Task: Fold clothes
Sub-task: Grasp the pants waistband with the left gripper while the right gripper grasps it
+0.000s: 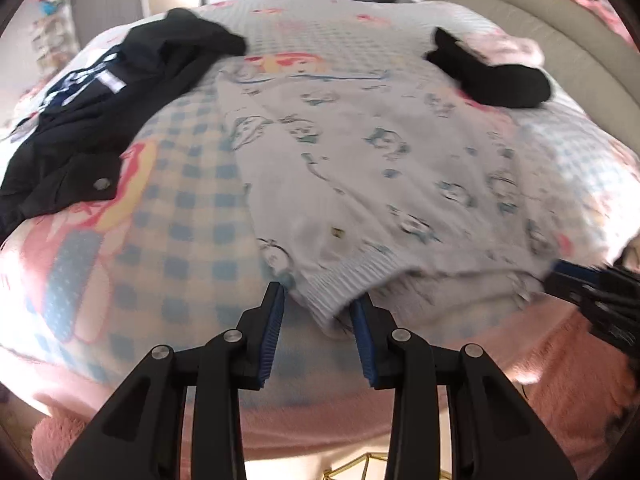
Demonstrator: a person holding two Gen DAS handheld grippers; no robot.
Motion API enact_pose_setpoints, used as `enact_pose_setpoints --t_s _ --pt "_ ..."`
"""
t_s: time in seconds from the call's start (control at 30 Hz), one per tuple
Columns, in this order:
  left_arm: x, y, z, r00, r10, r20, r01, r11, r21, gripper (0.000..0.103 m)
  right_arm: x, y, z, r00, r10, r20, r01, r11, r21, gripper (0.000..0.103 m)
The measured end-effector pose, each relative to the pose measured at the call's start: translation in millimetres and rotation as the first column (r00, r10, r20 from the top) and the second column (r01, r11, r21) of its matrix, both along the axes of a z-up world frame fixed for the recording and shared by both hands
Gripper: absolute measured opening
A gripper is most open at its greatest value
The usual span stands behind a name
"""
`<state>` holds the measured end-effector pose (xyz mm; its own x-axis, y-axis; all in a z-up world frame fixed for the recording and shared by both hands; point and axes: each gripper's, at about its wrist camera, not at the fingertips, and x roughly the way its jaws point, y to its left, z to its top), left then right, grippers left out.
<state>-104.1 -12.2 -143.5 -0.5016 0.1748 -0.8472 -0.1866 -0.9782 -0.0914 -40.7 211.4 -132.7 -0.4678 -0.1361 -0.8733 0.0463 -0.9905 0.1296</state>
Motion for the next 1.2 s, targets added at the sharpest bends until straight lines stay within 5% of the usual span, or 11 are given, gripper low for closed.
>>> enact_pose_setpoints --t_s 0.17,0.3,0.47,0.6,0.63,0.7,0.93,1.1,1.2 --pt "7.1 -15.6 8.4 0.991 0.118 -0.057 -0.114 0.991 0.072 0.012 3.0 -0.2 2.9 0.999 -0.029 -0.015 0.029 0.999 0.03 0.03" --pt "22.5 -33.1 8.7 0.978 0.203 -0.049 -0.196 0.975 0.108 0.009 1.2 -2.5 -4.1 0.998 -0.057 -0.002 0.057 0.998 0.031 0.03" --pt "26.1 -44.9 -19.0 0.972 0.225 0.068 -0.231 0.968 0.094 0.009 -1.4 -6.4 -16.6 0.999 -0.04 0.026 0.04 0.999 0.004 0.037" --pt "29.1 -52.8 -10.5 0.972 0.232 0.046 -0.237 0.954 0.185 0.016 1.5 -2.1 -16.5 0.997 -0.067 0.025 0.067 0.998 -0.011 0.039" --pt "31.7 -53.5 -4.7 0.975 0.223 0.016 -0.222 0.953 0.208 0.025 2.7 -2.6 -14.6 0.998 -0.06 0.018 0.06 0.998 -0.007 0.04" --pt "35.9 -50.9 5.2 0.978 0.204 -0.048 -0.191 0.963 0.192 0.038 4.4 -4.6 -11.9 0.999 -0.04 0.008 0.04 0.999 0.007 0.041" --pt "42.6 -33.1 23.7 0.983 0.096 -0.156 -0.085 0.994 0.074 0.039 9.2 -18.9 2.1 0.998 0.025 -0.057 -0.023 0.999 0.039 0.041" --pt "27.2 -31.9 23.1 0.994 0.028 -0.106 0.002 0.962 0.273 0.039 -1.9 -24.3 3.1 0.996 0.065 -0.059 -0.063 0.997 0.042 0.041" --pt "10.0 -17.7 6.4 0.999 0.021 -0.042 -0.013 0.983 0.183 0.039 -15.2 -25.4 -6.1 0.997 0.073 -0.038 -0.071 0.996 0.05 0.041"
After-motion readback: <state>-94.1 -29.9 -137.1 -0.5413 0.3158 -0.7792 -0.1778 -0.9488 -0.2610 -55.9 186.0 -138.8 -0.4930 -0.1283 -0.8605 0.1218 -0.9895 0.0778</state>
